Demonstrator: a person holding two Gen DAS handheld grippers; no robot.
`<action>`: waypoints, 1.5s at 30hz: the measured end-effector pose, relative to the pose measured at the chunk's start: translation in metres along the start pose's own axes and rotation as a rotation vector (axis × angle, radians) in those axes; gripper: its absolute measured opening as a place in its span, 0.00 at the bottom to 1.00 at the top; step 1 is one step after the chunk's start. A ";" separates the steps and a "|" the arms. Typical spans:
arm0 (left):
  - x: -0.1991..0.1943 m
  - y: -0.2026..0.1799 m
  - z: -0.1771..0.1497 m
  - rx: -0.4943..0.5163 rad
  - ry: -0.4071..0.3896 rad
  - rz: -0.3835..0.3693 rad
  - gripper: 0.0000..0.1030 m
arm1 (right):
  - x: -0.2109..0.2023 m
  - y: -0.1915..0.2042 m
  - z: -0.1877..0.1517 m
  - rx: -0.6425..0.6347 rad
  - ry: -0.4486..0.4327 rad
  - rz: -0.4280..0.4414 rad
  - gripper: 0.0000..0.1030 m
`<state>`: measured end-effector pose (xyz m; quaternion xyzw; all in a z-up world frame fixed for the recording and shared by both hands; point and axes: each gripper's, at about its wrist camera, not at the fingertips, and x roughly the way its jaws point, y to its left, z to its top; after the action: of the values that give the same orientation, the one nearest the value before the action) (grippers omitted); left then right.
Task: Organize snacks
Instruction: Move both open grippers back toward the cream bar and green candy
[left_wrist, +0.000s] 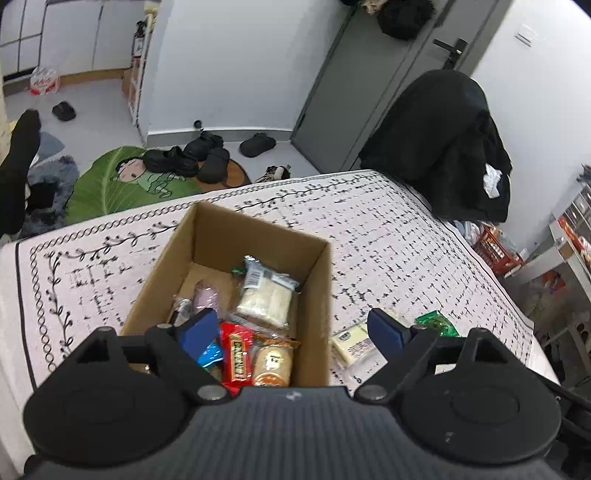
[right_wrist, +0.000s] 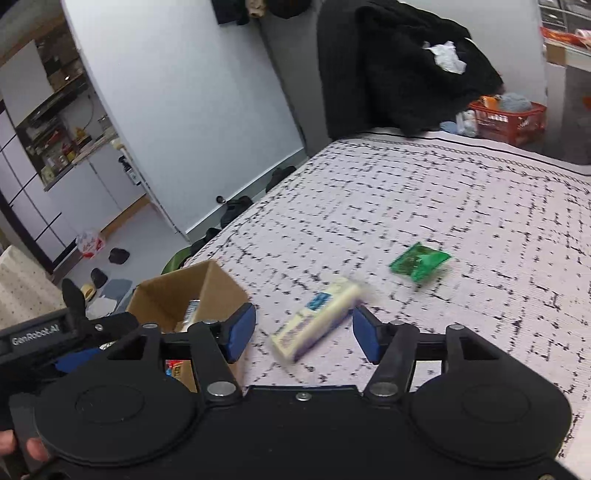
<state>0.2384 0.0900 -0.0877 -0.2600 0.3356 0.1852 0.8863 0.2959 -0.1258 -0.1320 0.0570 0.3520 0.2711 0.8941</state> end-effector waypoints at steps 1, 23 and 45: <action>0.001 -0.006 0.000 0.013 0.002 0.000 0.85 | 0.000 -0.005 0.000 0.006 0.000 -0.003 0.59; 0.033 -0.103 -0.023 0.237 0.051 -0.048 0.85 | 0.008 -0.095 -0.002 0.143 -0.029 -0.032 0.69; 0.120 -0.144 -0.036 0.347 0.129 -0.006 0.85 | 0.080 -0.146 0.010 0.251 -0.021 0.005 0.93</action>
<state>0.3778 -0.0274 -0.1452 -0.1154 0.4177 0.1050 0.8951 0.4156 -0.2071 -0.2151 0.1719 0.3736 0.2264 0.8829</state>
